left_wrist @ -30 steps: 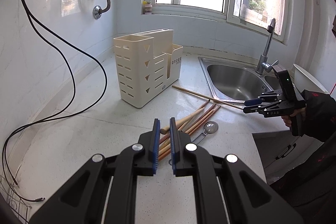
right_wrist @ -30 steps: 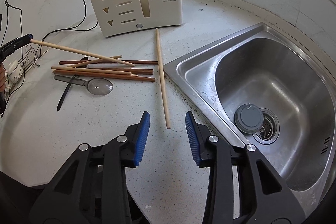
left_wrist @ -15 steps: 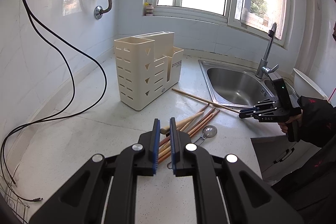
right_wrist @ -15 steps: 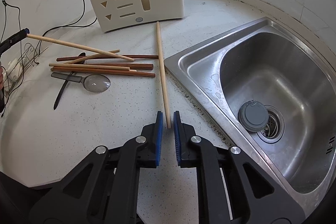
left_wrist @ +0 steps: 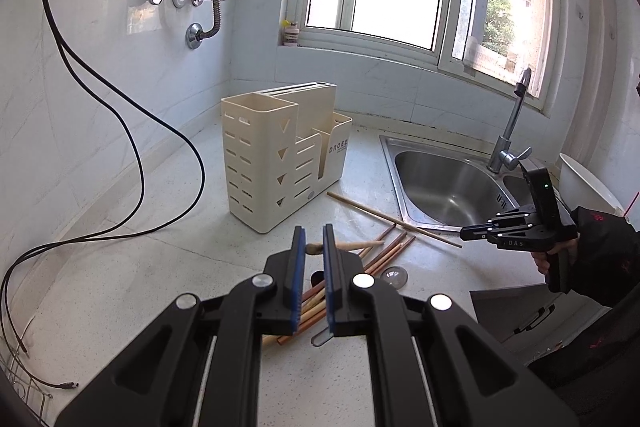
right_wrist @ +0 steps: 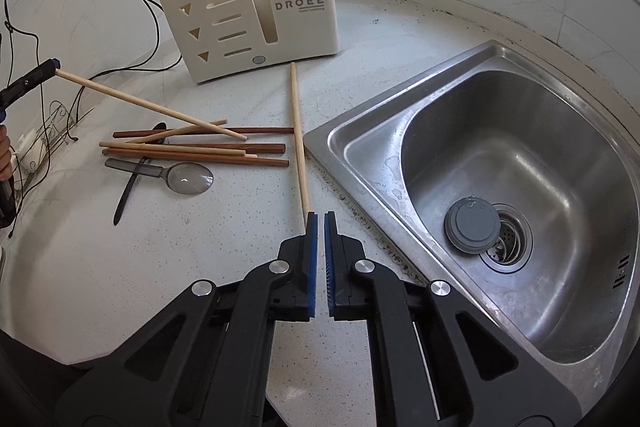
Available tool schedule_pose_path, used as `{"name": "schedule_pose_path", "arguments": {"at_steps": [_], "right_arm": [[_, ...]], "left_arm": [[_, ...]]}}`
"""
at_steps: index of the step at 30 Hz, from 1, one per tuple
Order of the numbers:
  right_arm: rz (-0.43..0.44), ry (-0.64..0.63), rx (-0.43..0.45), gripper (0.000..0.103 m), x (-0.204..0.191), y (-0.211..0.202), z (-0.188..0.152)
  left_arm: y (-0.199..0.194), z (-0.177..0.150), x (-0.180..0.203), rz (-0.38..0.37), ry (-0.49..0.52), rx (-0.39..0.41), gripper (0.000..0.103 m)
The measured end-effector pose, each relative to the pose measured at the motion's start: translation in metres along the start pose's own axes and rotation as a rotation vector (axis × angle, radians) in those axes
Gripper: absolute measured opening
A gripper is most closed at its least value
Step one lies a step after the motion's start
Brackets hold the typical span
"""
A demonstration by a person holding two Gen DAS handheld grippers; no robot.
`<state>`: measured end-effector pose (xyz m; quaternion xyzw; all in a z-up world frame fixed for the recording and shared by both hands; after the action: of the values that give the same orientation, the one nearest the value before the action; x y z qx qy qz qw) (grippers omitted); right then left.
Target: Organize utensils
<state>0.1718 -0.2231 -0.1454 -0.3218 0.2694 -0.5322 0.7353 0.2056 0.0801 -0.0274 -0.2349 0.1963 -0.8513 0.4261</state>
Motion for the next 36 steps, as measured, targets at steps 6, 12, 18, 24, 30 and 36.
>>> {"name": "schedule_pose_path", "arguments": {"at_steps": [6,12,18,24,30,36], "right_arm": [[0.005,0.015,-0.016,0.004,-0.004,0.006,-0.008],[0.012,0.017,-0.012,0.004,-0.007,0.007,-0.01],[0.015,0.017,0.006,0.004,-0.007,0.003,-0.01],[0.018,0.042,0.035,0.004,-0.007,-0.004,-0.008],[-0.001,0.014,0.109,0.06,-0.02,-0.019,-0.009],[0.016,0.032,0.144,0.051,-0.026,-0.024,-0.005]], "left_arm": [[-0.001,-0.001,0.0,-0.005,0.002,0.0,0.008],[-0.003,-0.001,0.0,-0.007,-0.006,0.004,0.008],[-0.002,-0.001,-0.002,-0.002,-0.009,0.001,0.008],[-0.001,-0.001,-0.003,0.002,-0.01,-0.001,0.008],[-0.002,-0.002,-0.002,0.001,-0.01,-0.001,0.008],[-0.002,-0.003,-0.002,0.003,-0.006,-0.006,0.008]]}}
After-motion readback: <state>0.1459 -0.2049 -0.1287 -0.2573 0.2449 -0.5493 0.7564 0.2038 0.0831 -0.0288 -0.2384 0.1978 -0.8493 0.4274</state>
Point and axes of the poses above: each gripper's, at about its wrist camera, not at the fingertips, and y roughly the way its jaws point, x to its right, z to its top, the point moved 7 cm from there along y, roughly the way its jaws point, and after that the axes turned 9 degrees about -y, right-handed, at the moved point
